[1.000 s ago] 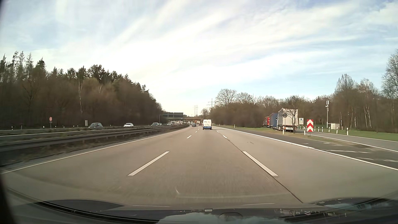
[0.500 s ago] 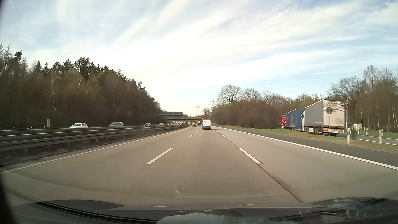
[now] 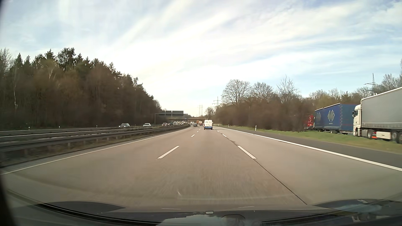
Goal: Follow the waypoints while adhering to traffic rules and regulations
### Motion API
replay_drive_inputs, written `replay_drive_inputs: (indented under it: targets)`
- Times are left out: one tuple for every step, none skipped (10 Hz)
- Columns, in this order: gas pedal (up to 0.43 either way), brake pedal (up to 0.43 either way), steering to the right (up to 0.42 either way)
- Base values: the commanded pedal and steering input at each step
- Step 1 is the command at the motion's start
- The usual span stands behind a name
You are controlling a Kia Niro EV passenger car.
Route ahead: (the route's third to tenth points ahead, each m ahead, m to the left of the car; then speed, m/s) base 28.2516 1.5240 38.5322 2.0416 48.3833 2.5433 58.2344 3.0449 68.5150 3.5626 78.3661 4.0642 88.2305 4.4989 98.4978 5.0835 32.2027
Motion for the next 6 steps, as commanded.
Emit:
replay_drive_inputs:
  targets:
    - [0.280, 0.000, -0.005]
    - [0.280, 0.000, -0.005]
    - [0.280, 0.000, -0.005]
    - [0.287, 0.000, -0.005]
    - [0.287, 0.000, -0.005]
    - [0.287, 0.000, -0.005]
